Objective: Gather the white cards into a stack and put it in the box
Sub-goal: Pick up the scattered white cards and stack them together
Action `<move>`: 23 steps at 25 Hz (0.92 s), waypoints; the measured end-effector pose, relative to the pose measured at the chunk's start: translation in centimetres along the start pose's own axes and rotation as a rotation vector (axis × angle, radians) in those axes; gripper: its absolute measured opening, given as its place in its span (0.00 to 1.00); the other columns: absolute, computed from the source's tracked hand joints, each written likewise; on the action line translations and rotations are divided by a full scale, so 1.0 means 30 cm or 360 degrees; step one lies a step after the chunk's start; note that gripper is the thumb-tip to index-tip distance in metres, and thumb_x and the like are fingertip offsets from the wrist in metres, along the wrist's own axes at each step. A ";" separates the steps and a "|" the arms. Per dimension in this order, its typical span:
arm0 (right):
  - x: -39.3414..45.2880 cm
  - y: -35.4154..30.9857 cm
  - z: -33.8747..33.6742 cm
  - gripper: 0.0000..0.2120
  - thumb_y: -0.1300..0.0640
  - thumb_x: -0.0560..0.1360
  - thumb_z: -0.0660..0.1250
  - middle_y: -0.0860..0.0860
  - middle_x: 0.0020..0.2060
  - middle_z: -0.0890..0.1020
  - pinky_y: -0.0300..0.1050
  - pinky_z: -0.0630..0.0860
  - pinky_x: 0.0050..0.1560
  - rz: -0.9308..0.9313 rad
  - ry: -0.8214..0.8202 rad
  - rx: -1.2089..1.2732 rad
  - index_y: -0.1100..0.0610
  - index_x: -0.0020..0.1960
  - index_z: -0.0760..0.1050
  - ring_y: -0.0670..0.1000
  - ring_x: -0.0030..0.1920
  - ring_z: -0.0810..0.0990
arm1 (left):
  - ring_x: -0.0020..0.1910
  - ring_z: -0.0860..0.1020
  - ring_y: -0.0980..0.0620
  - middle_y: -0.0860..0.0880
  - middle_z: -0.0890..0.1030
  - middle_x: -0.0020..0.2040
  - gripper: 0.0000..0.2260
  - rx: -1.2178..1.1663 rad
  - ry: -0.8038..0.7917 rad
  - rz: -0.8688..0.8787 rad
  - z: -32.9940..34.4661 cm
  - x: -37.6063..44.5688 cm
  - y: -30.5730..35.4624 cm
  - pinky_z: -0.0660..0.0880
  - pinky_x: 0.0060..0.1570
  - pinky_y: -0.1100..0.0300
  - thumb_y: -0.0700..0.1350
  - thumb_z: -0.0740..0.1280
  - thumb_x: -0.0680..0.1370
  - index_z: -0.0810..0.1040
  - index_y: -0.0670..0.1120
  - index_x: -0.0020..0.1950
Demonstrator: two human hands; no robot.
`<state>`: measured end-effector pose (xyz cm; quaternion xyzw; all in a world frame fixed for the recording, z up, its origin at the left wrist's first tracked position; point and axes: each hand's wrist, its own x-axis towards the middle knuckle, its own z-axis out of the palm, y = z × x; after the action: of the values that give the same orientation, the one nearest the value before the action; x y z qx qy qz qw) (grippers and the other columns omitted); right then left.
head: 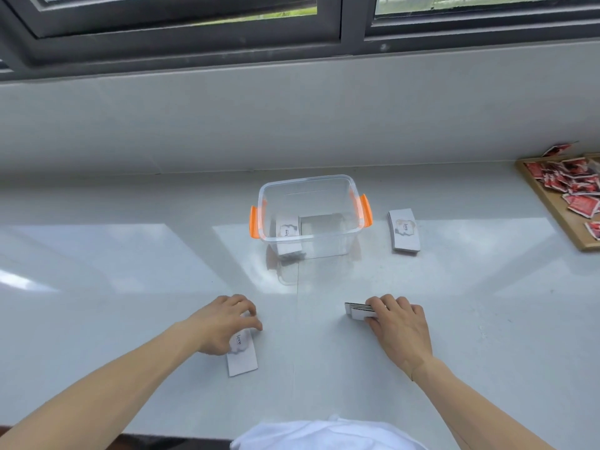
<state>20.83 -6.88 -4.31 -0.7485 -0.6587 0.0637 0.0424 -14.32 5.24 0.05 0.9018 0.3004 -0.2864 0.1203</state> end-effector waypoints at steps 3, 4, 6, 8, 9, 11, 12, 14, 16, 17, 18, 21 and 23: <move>0.004 -0.001 -0.006 0.07 0.50 0.76 0.66 0.46 0.44 0.80 0.50 0.69 0.43 0.0015 -0.0033 -0.0007 0.48 0.54 0.75 0.56 0.44 0.76 | 0.71 0.61 0.48 0.52 0.66 0.68 0.21 0.0145 0.0070 0.0060 0.030 -0.023 -0.001 0.62 0.66 0.55 0.48 0.65 0.74 0.64 0.59 0.64; 0.004 -0.001 -0.007 0.07 0.50 0.76 0.66 0.47 0.44 0.80 0.50 0.69 0.43 0.0013 -0.0047 0.0006 0.48 0.54 0.75 0.56 0.44 0.76 | 0.70 0.62 0.48 0.52 0.66 0.67 0.20 0.0164 0.0079 0.0060 0.036 -0.021 0.002 0.64 0.65 0.55 0.48 0.66 0.75 0.64 0.58 0.64; 0.005 -0.003 -0.012 0.07 0.50 0.77 0.65 0.47 0.45 0.80 0.50 0.68 0.43 0.0015 -0.0070 0.0008 0.47 0.55 0.75 0.56 0.45 0.76 | 0.67 0.64 0.48 0.50 0.67 0.65 0.20 0.0184 0.0080 0.0031 0.046 -0.013 0.006 0.66 0.64 0.55 0.48 0.67 0.75 0.64 0.56 0.64; 0.006 -0.004 -0.018 0.08 0.49 0.78 0.64 0.47 0.46 0.79 0.50 0.68 0.44 0.0018 -0.0084 0.0011 0.47 0.56 0.74 0.56 0.46 0.75 | 0.63 0.66 0.48 0.49 0.67 0.62 0.21 0.0178 0.0051 0.0008 0.041 -0.004 0.008 0.67 0.62 0.54 0.48 0.69 0.74 0.64 0.55 0.63; 0.005 -0.005 -0.019 0.08 0.49 0.78 0.64 0.46 0.45 0.79 0.50 0.67 0.43 0.0011 -0.0090 0.0013 0.47 0.56 0.74 0.55 0.46 0.75 | 0.61 0.67 0.48 0.49 0.67 0.61 0.21 0.0156 0.0046 -0.0014 0.038 -0.001 0.006 0.67 0.60 0.55 0.49 0.69 0.74 0.65 0.55 0.63; 0.002 -0.004 -0.021 0.08 0.49 0.78 0.64 0.46 0.46 0.79 0.50 0.67 0.43 0.0014 -0.0104 0.0003 0.47 0.56 0.74 0.55 0.46 0.75 | 0.56 0.69 0.47 0.49 0.67 0.59 0.16 0.0101 0.0083 -0.0065 0.031 0.007 0.006 0.67 0.55 0.56 0.49 0.67 0.76 0.66 0.55 0.61; 0.001 -0.003 -0.022 0.08 0.49 0.78 0.63 0.46 0.46 0.79 0.50 0.67 0.44 0.0020 -0.0110 0.0000 0.47 0.56 0.74 0.55 0.46 0.75 | 0.54 0.70 0.47 0.49 0.68 0.59 0.13 0.0051 0.0105 -0.0095 0.027 0.012 0.010 0.66 0.52 0.56 0.49 0.64 0.78 0.68 0.56 0.61; 0.001 -0.004 -0.023 0.08 0.48 0.79 0.62 0.46 0.47 0.78 0.50 0.68 0.44 0.0025 -0.0119 -0.0003 0.46 0.57 0.73 0.55 0.47 0.75 | 0.53 0.71 0.48 0.49 0.68 0.59 0.10 -0.0127 0.0178 -0.0168 0.012 0.030 0.018 0.67 0.48 0.57 0.48 0.60 0.80 0.70 0.56 0.61; -0.001 -0.007 -0.026 0.09 0.48 0.79 0.60 0.45 0.49 0.78 0.49 0.68 0.46 0.0033 -0.0146 -0.0010 0.46 0.58 0.72 0.54 0.49 0.75 | 0.53 0.71 0.48 0.50 0.69 0.58 0.11 -0.0349 0.0313 -0.0265 -0.017 0.056 0.039 0.69 0.44 0.55 0.45 0.59 0.81 0.71 0.56 0.61; -0.002 -0.008 -0.027 0.10 0.47 0.79 0.59 0.44 0.51 0.78 0.49 0.68 0.47 0.0034 -0.0156 -0.0002 0.45 0.60 0.71 0.53 0.51 0.75 | 0.53 0.72 0.47 0.51 0.70 0.58 0.11 -0.0458 0.0396 -0.0313 -0.034 0.074 0.054 0.71 0.43 0.54 0.44 0.58 0.81 0.71 0.56 0.62; -0.001 -0.009 -0.030 0.11 0.47 0.79 0.59 0.44 0.55 0.78 0.49 0.68 0.48 0.0033 -0.0150 0.0026 0.45 0.61 0.71 0.53 0.54 0.75 | 0.54 0.72 0.47 0.51 0.72 0.57 0.12 -0.0545 0.0480 -0.0350 -0.053 0.097 0.073 0.73 0.44 0.52 0.44 0.57 0.82 0.71 0.56 0.62; -0.006 -0.008 -0.035 0.19 0.47 0.77 0.62 0.43 0.67 0.73 0.50 0.69 0.56 0.0017 -0.0118 0.0126 0.44 0.68 0.68 0.51 0.66 0.71 | 0.56 0.72 0.47 0.51 0.77 0.56 0.13 -0.0728 0.0669 -0.0415 -0.112 0.183 0.147 0.75 0.49 0.50 0.44 0.56 0.82 0.73 0.55 0.64; -0.012 -0.009 -0.038 0.26 0.45 0.77 0.63 0.44 0.73 0.67 0.50 0.67 0.62 0.0004 -0.0122 0.0116 0.44 0.73 0.62 0.51 0.72 0.65 | 0.58 0.72 0.47 0.50 0.79 0.55 0.14 -0.0859 0.0724 -0.0417 -0.153 0.243 0.203 0.73 0.51 0.51 0.44 0.58 0.82 0.75 0.55 0.64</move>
<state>20.68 -7.17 -3.15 -0.7443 -0.6561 0.1164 0.0444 -3.80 5.66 -0.28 0.8322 0.4969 -0.0024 0.2461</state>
